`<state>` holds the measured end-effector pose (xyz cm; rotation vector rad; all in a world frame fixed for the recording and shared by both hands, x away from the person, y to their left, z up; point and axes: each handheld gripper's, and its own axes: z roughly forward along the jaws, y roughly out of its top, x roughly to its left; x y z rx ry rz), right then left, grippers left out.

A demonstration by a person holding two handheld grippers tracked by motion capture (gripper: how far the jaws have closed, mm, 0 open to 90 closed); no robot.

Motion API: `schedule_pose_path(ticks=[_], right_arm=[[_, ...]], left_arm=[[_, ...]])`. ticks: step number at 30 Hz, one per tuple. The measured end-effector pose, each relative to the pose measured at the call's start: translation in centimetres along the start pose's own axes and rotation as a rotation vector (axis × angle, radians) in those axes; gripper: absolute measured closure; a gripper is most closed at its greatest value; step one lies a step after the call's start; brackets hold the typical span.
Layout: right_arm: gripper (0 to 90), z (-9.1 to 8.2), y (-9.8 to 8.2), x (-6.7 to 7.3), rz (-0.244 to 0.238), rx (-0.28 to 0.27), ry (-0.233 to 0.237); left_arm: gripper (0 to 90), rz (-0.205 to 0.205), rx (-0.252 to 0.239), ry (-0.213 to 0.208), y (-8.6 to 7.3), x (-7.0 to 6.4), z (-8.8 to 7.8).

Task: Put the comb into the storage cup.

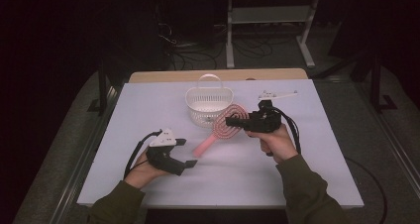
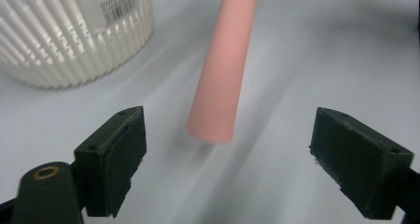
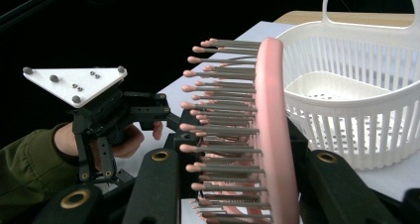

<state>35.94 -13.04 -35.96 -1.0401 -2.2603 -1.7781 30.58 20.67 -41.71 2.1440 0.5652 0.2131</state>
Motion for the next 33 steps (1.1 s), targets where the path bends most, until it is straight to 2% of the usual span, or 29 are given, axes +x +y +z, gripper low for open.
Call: schedule_pose_path(ticks=[4,12,17,19,26,29,33], right_arm=[[63.3,0.0,0.0,0.0,-0.001,0.001,-0.004],[63.3,-0.3,0.0,-0.1,-0.002,-0.007,-0.006],[63.3,-0.4,0.1,-0.1,0.0,-0.011,-0.008],[63.3,-0.4,0.1,-0.1,-0.001,-0.012,-0.007],[63.3,-0.5,0.1,-0.1,0.003,-0.019,-0.006],[63.3,-0.5,0.1,-0.1,0.0,-0.025,-0.004],[63.2,-0.7,0.3,-0.2,0.002,-0.033,-0.011]], left_arm=[[10.5,-0.003,0.007,0.008,-0.8,0.2,-0.6],[0.2,-0.012,-0.011,0.014,-2.3,0.5,-1.7],[0.0,-0.027,-0.007,0.016,-3.2,0.6,-2.2],[0.0,-0.036,0.012,-0.004,-3.5,0.7,-2.2],[0.0,-0.027,0.047,0.018,-4.3,0.6,-2.4],[0.0,-0.013,0.043,0.025,-4.2,0.5,-2.3],[0.0,-0.022,0.042,0.035,-4.3,0.6,-2.4]])
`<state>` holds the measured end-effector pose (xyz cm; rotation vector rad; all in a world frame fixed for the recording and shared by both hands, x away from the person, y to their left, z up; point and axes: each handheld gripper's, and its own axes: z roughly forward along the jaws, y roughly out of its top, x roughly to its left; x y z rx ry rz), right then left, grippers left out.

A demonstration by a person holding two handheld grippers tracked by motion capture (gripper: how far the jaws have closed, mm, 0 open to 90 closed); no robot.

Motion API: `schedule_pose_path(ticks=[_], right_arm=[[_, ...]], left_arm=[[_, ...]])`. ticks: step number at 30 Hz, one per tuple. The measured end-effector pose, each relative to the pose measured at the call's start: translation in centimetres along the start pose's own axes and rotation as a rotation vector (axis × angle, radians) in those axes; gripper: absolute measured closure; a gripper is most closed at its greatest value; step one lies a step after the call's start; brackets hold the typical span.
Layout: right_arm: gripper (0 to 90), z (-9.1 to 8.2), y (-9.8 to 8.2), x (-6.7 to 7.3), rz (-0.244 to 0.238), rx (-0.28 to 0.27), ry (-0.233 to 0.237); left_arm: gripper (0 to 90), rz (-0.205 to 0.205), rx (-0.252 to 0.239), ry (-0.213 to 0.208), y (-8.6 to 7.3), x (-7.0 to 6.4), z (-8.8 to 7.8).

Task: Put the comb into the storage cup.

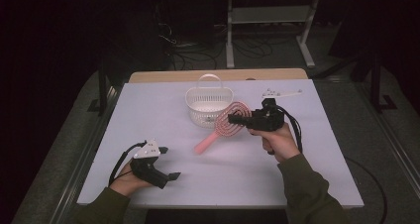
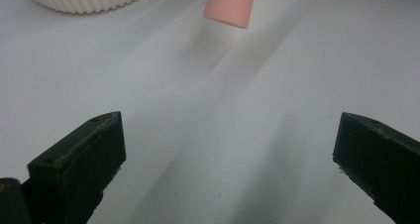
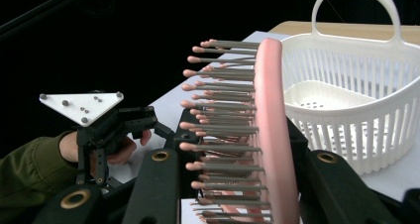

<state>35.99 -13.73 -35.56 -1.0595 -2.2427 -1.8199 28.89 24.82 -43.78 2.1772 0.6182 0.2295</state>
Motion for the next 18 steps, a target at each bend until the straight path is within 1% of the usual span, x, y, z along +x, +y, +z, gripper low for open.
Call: schedule_pose_path(ticks=[2,6,10,14,18], right_arm=[[63.3,-0.1,0.1,0.0,-0.001,-0.004,-0.001],[63.3,-0.3,0.4,0.1,-0.008,-0.011,-0.007],[63.2,-0.7,0.7,0.1,-0.014,-0.02,-0.012],[63.3,-1.1,1.2,0.1,-0.015,-0.036,-0.017],[63.2,-1.3,1.7,0.3,-0.022,-0.04,-0.018]], left_arm=[[0.0,-0.01,-0.002,0.005,0.0,0.1,-0.1],[0.0,-0.011,0.002,0.012,-0.1,0.1,-0.1],[0.0,-0.017,0.008,0.003,-0.1,0.1,0.0],[0.0,-0.017,0.006,0.005,-0.1,0.0,0.0],[0.0,-0.005,0.019,0.007,-0.1,-0.1,0.2]])
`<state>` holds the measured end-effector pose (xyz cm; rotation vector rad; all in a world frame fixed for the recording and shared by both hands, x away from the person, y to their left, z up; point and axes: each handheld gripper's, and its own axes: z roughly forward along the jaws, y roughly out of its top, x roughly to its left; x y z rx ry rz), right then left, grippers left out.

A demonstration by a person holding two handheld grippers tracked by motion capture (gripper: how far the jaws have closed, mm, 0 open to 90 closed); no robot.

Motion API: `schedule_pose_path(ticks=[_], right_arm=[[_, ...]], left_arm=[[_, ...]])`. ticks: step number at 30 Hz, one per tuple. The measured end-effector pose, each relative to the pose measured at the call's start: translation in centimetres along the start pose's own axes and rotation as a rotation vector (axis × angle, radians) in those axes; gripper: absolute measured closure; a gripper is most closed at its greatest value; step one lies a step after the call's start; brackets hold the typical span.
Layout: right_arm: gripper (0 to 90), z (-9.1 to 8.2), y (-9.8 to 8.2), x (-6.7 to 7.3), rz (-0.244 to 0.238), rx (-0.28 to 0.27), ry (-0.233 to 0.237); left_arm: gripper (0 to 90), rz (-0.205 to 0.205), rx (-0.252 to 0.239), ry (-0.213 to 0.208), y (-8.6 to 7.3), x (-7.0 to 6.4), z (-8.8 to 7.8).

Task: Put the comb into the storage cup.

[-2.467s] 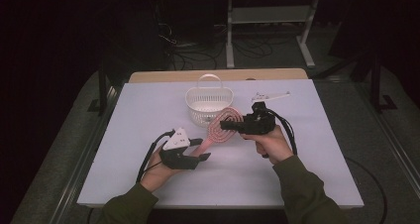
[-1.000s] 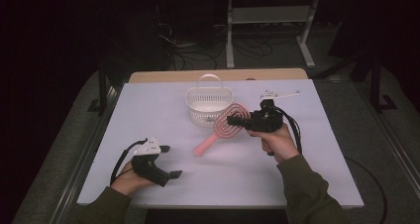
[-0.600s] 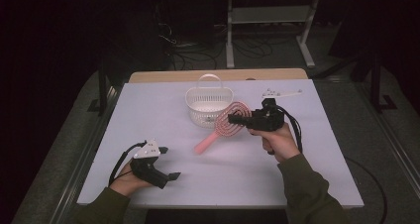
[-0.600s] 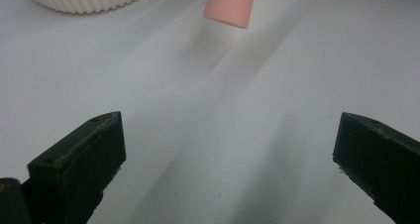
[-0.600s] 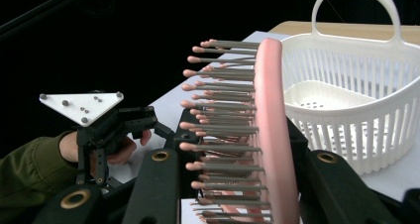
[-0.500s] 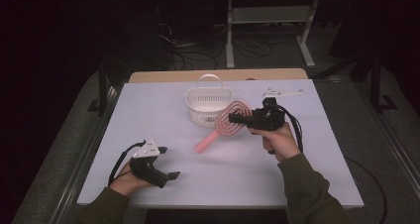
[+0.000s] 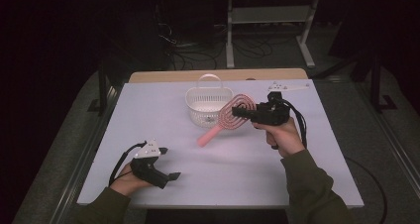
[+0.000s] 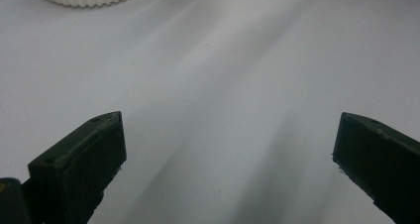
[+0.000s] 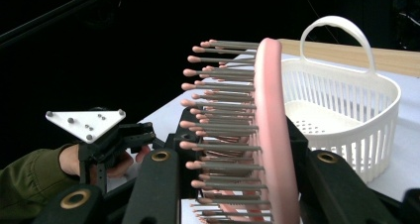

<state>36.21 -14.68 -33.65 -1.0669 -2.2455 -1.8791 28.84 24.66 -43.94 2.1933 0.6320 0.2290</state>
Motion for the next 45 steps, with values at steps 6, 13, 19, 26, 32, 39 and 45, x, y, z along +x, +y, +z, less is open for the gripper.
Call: schedule_pose_path(ticks=[6,13,19,26,32,39,45], right_arm=[[63.2,-0.3,1.0,0.0,-0.01,-0.007,-0.006],[63.3,-0.6,2.4,0.3,-0.022,-0.029,-0.008],[63.3,-0.8,3.3,0.2,-0.027,-0.051,-0.015],[63.3,-1.4,4.4,0.1,-0.028,-0.079,-0.029],[63.3,-1.7,5.6,-0.2,-0.023,-0.108,-0.041],[63.3,-1.7,6.9,-0.8,-0.026,-0.132,-0.071],[63.3,-1.5,7.6,-1.2,-0.024,-0.144,-0.093]], left_arm=[[0.0,-0.006,0.003,0.004,0.0,0.0,0.1],[0.0,-0.005,0.013,0.007,0.0,0.0,0.1],[0.0,-0.002,0.014,0.006,0.0,0.0,0.1],[0.0,-0.003,0.016,0.004,0.0,0.0,0.1],[0.2,-0.001,0.019,0.003,-0.1,0.0,0.2],[0.2,0.003,0.019,0.0,-0.1,0.0,0.1],[0.2,0.004,0.019,-0.001,-0.1,0.0,0.1]])
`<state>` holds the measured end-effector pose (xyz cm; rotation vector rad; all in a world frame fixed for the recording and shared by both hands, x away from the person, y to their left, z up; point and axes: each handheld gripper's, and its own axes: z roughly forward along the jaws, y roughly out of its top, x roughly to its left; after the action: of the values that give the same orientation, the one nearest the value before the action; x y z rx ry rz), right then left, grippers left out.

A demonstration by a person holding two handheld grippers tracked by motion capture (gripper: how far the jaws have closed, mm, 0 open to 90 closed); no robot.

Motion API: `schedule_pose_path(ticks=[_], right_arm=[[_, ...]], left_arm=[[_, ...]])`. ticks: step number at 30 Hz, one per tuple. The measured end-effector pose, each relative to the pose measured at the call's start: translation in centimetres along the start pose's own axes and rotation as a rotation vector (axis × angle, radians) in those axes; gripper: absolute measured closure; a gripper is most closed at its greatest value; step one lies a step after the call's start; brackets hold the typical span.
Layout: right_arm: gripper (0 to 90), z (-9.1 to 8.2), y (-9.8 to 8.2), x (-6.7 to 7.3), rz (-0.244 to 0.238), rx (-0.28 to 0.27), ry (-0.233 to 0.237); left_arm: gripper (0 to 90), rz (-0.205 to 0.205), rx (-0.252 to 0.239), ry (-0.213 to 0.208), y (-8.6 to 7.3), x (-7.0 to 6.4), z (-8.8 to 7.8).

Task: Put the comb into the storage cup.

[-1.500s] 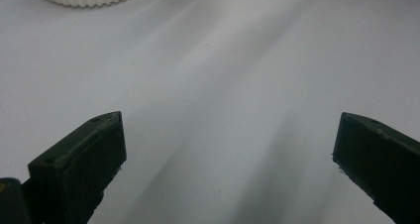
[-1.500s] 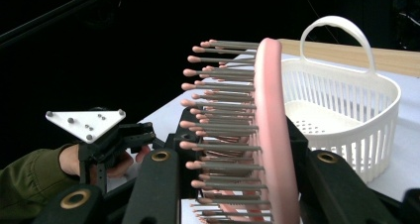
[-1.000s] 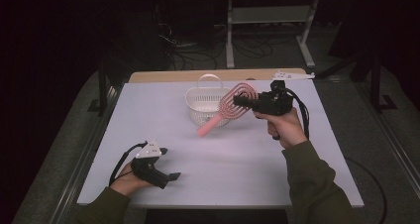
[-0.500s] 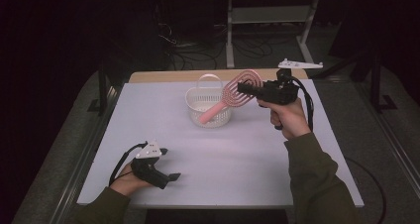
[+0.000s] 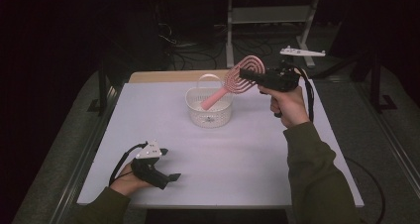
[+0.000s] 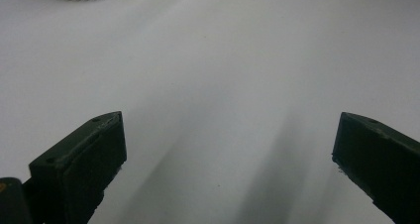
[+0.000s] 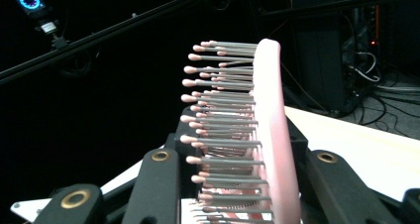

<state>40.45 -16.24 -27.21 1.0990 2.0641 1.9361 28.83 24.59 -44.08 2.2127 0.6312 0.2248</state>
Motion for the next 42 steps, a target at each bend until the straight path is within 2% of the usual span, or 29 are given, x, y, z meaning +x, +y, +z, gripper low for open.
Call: schedule_pose_path(ticks=[7,13,21,33,42], right_arm=[[63.3,0.4,0.0,-0.9,0.021,-0.019,-0.03],[63.3,1.2,-0.3,-1.7,0.03,-0.019,-0.058],[63.3,2.7,-1.1,-2.5,0.043,-0.006,-0.089],[63.3,5.2,-2.6,-3.1,0.063,0.031,-0.095],[63.3,6.3,-3.3,-3.2,0.07,0.041,-0.093]], left_arm=[[0.2,-0.002,-0.001,-0.006,0.0,-0.1,0.1],[0.2,0.014,0.009,-0.008,0.0,-0.1,0.1],[0.2,0.015,0.009,-0.01,0.0,-0.1,0.1],[0.2,0.016,0.005,-0.009,0.0,-0.2,0.1],[0.2,0.015,0.004,-0.009,0.0,-0.2,0.1]])
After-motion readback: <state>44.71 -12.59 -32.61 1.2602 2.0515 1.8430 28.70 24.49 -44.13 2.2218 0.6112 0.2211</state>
